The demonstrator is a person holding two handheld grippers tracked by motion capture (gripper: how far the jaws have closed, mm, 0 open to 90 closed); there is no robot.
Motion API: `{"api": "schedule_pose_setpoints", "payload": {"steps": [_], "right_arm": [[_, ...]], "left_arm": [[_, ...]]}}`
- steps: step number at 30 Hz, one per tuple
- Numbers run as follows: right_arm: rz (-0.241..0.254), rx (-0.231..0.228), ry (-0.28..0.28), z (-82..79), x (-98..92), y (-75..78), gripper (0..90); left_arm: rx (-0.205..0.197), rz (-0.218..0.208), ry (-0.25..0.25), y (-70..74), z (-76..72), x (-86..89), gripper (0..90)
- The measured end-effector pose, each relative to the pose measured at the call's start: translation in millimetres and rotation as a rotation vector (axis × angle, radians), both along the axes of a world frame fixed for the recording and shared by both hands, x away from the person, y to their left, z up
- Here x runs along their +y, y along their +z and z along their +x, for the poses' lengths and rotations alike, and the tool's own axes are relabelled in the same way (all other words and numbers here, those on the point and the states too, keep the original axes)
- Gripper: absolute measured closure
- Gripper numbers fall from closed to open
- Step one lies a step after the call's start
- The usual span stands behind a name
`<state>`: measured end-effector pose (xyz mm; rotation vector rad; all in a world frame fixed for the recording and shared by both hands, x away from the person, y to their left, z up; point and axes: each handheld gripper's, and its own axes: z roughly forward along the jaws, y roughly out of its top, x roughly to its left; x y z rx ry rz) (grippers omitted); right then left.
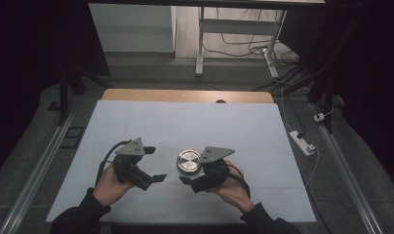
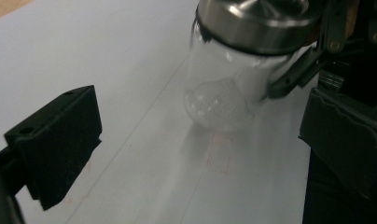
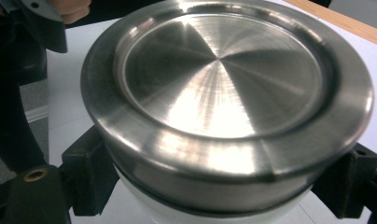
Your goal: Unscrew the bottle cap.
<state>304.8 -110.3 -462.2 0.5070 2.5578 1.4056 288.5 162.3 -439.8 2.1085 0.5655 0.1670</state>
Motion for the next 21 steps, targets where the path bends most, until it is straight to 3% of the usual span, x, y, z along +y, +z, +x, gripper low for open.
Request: {"api": "schedule_pose_setpoints", "payload": {"steps": [13,21], "right_arm": [[-0.007,0.008,0.05,-0.9,0.6,-0.6,15.1],[-0.019,0.024,0.112,-2.5,2.9,-2.3,15.1]], "left_arm": [[-0.038,0.035,-0.216,10.6,21.2,-35.0,0.0],[-0.032,0.031,-0.359,11.1,28.7,-48.1,1.0]]}}
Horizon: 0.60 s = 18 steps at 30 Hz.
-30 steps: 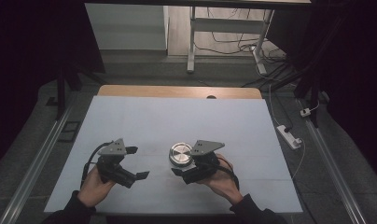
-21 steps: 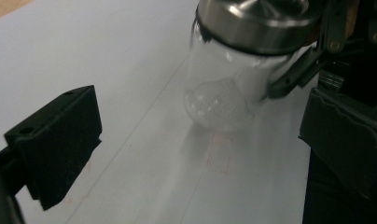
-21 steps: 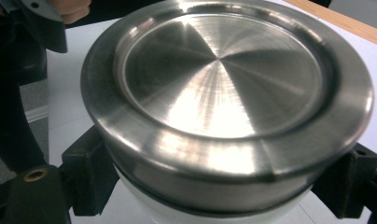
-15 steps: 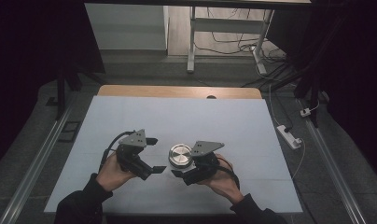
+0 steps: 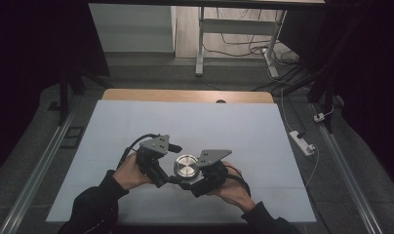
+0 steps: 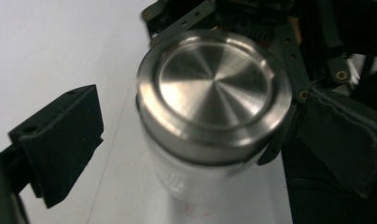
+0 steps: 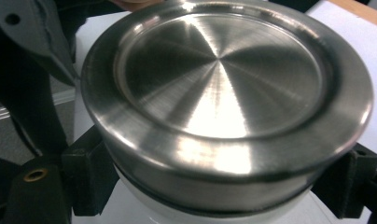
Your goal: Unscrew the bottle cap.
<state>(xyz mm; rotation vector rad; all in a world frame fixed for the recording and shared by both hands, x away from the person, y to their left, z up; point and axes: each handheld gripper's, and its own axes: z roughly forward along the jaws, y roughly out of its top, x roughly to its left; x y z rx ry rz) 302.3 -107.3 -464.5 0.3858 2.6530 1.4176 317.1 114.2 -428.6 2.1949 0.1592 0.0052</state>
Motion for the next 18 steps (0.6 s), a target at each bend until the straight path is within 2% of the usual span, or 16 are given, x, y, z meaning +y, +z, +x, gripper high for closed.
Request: {"api": "schedule_pose_setpoints", "payload": {"steps": [5,9,11,14,18], "right_arm": [[-0.006,0.007,0.054,-1.4,1.4,-0.9,15.1],[-0.014,0.003,0.092,-3.0,2.2,-0.6,15.1],[-0.018,-0.002,0.108,-3.4,2.3,-0.3,15.1],[-0.014,-0.005,0.111,-3.8,2.5,-0.1,15.0],[-0.016,-0.011,0.065,-2.3,1.3,1.2,15.1]], "left_arm": [[-0.01,-0.011,-0.1,0.6,2.3,-5.1,5.1],[-0.029,0.003,-0.155,1.6,1.9,-10.0,9.9],[-0.035,0.013,-0.167,1.6,1.1,-12.5,13.2],[-0.034,-0.003,-0.156,1.6,0.8,-13.2,19.1],[-0.026,-0.009,-0.065,2.2,0.2,-15.2,19.6]]}}
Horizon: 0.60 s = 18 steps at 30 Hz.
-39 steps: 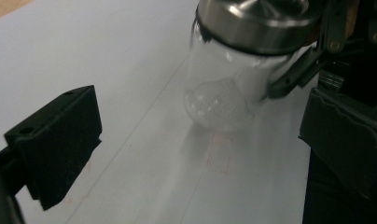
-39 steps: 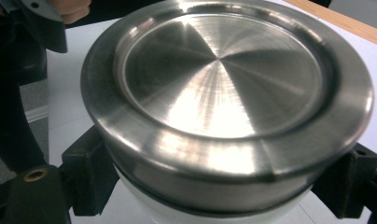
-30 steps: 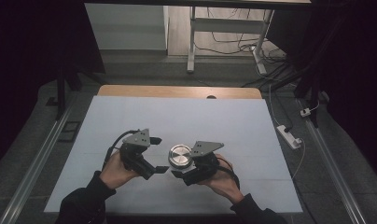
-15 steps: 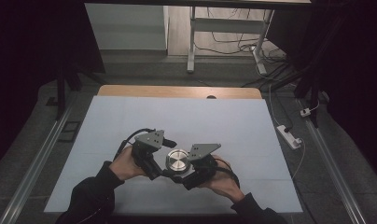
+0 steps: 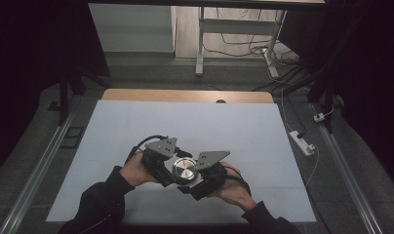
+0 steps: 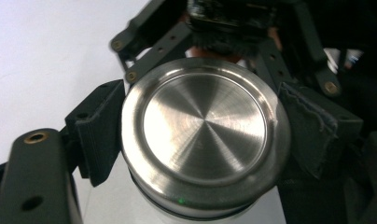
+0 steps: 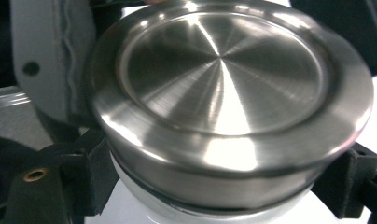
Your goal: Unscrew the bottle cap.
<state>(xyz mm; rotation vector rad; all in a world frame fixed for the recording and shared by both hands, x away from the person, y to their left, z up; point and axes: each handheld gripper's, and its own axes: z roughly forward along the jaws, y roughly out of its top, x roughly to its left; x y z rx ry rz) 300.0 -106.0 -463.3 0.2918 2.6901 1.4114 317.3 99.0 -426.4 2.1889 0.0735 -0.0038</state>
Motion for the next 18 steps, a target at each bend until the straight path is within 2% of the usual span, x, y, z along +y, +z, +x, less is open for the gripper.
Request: {"api": "schedule_pose_setpoints", "payload": {"steps": [2,7,10,13,15,17,18], "right_arm": [[0.002,0.0,-0.036,1.8,-0.9,-0.1,15.1],[-0.001,-0.01,-0.147,7.4,-3.9,-2.0,15.1],[0.0,-0.017,-0.206,9.4,-4.7,-3.7,15.1],[0.014,-0.017,-0.228,9.9,-6.0,-3.1,15.1],[0.027,-0.012,-0.222,9.4,-6.9,-1.8,15.0],[0.03,-0.011,-0.212,9.2,-7.6,-1.1,15.0],[0.036,-0.018,-0.184,8.3,-8.2,-0.5,15.1]], "left_arm": [[0.0,0.003,0.065,0.2,-1.8,-3.6,19.7],[0.002,0.019,0.279,0.0,-7.1,-16.7,19.7],[-0.006,0.024,0.374,0.2,-10.4,-23.4,19.6],[-0.017,0.03,0.373,2.4,-10.8,-24.9,16.7],[0.005,0.023,0.326,6.5,-7.5,-18.7,10.9],[0.017,0.007,0.315,8.4,-6.4,-14.3,4.9],[0.035,-0.008,0.268,11.6,-3.9,-4.1,3.1]]}}
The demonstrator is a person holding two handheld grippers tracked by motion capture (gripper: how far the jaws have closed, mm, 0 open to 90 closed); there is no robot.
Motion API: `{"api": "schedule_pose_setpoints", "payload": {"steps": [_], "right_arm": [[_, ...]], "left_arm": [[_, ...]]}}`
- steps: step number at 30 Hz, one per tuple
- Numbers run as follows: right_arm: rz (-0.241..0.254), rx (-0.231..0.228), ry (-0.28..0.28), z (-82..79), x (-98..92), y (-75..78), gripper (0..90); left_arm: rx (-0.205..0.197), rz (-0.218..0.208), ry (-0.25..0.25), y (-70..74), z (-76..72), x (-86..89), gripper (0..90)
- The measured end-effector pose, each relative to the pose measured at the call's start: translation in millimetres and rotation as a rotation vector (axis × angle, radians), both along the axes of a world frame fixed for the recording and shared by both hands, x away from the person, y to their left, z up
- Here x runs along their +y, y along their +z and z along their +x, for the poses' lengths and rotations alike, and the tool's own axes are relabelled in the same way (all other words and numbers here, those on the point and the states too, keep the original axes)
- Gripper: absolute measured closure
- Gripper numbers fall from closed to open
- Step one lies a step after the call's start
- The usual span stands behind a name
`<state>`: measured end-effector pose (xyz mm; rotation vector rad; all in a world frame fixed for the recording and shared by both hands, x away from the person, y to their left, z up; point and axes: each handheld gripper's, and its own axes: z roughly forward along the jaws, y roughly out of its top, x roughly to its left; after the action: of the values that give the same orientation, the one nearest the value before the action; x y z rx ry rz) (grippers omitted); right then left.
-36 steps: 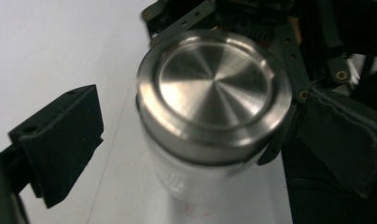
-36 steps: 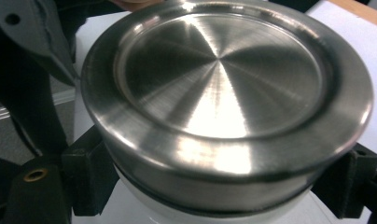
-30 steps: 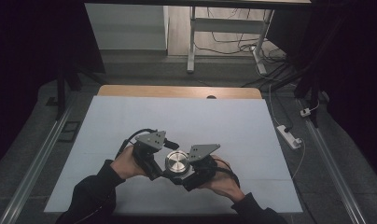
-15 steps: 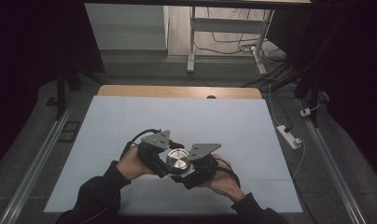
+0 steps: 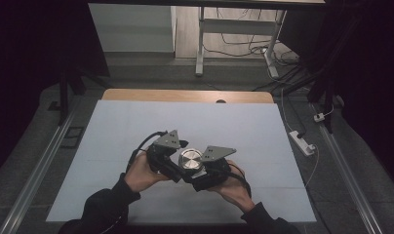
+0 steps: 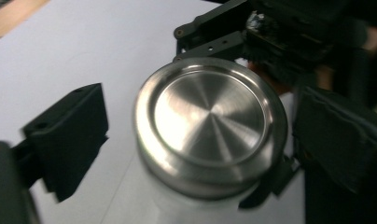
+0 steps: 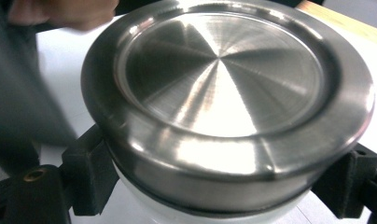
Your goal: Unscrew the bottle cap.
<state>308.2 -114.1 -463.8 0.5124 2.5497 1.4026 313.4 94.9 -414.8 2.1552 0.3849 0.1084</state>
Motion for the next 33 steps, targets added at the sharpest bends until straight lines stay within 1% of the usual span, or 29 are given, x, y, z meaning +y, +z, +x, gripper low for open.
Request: {"api": "schedule_pose_setpoints", "payload": {"steps": [1,3,4,6,8,9,10,11,13,15,16,17,19,22,23,25,28,29,31,32,33], "right_arm": [[0.0,0.001,0.015,-0.2,0.0,-0.1,15.0],[0.0,0.011,0.049,-1.4,1.0,-0.5,15.1],[0.001,0.016,0.071,-2.0,2.0,-1.1,15.0],[-0.007,0.02,0.114,-4.5,4.3,-1.8,15.1],[-0.007,0.024,0.161,-7.0,6.6,-2.5,15.1],[-0.009,0.025,0.184,-8.0,7.6,-2.7,15.1],[-0.007,0.032,0.204,-9.4,8.8,-2.9,15.1],[-0.01,0.033,0.223,-10.8,9.8,-3.0,15.0],[-0.018,0.032,0.257,-13.4,11.5,-3.2,15.1],[-0.029,0.03,0.275,-16.1,13.0,-3.0,15.1],[-0.031,0.029,0.282,-16.8,13.5,-2.9,15.1],[-0.032,0.026,0.285,-17.1,13.9,-2.8,15.0],[-0.035,0.022,0.282,-18.0,14.5,-2.7,15.0],[-0.033,0.015,0.246,-15.5,13.3,-1.6,15.0],[-0.034,0.01,0.23,-14.1,12.6,-1.5,15.1],[-0.036,0.012,0.178,-12.3,11.5,-1.3,15.1],[-0.041,0.004,0.096,-8.2,9.5,-2.1,15.0],[-0.043,-0.005,0.073,-7.3,8.9,-2.6,15.0],[-0.04,-0.007,0.023,-5.4,7.8,-3.0,15.0],[-0.037,-0.014,0.003,-4.6,7.4,-3.3,15.1],[-0.037,-0.016,-0.016,-4.0,6.9,-3.2,15.0]], "left_arm": [[-0.004,-0.006,-0.031,1.2,0.5,5.4,3.0],[0.005,-0.016,-0.11,2.0,1.0,13.6,2.8],[-0.001,-0.011,-0.142,2.2,0.2,16.4,2.3],[-0.007,0.006,-0.223,1.6,-1.4,19.5,2.6],[-0.01,0.021,-0.277,-0.1,-3.2,19.5,3.6],[-0.016,0.035,-0.305,-1.3,-4.5,18.4,4.3],[-0.034,0.047,-0.321,-2.6,-6.1,17.1,4.9],[-0.038,0.056,-0.334,-3.8,-6.8,15.7,5.7],[-0.044,0.055,-0.359,-6.0,-7.8,13.2,8.0],[-0.053,0.053,-0.384,-7.6,-9.2,11.6,12.6],[-0.062,0.052,-0.384,-8.3,-10.4,11.0,15.4],[-0.077,0.051,-0.376,-8.6,-11.2,11.0,17.5],[-0.076,0.047,-0.361,-8.3,-10.6,11.3,19.8],[-0.076,0.038,-0.293,-8.2,-10.2,9.6,19.9],[-0.076,0.039,-0.262,-8.3,-9.9,8.2,19.9],[-0.077,0.041,-0.197,-8.8,-9.4,4.8,20.0],[-0.078,0.041,-0.082,-10.4,-9.5,-1.7,20.0],[-0.075,0.038,-0.041,-10.9,-10.2,-4.1,20.0],[-0.075,0.032,0.037,-11.5,-11.9,-8.9,20.0],[-0.074,0.026,0.071,-11.6,-13.1,-11.4,19.9],[-0.077,0.024,0.092,-11.4,-13.9,-12.9,19.8]]}}
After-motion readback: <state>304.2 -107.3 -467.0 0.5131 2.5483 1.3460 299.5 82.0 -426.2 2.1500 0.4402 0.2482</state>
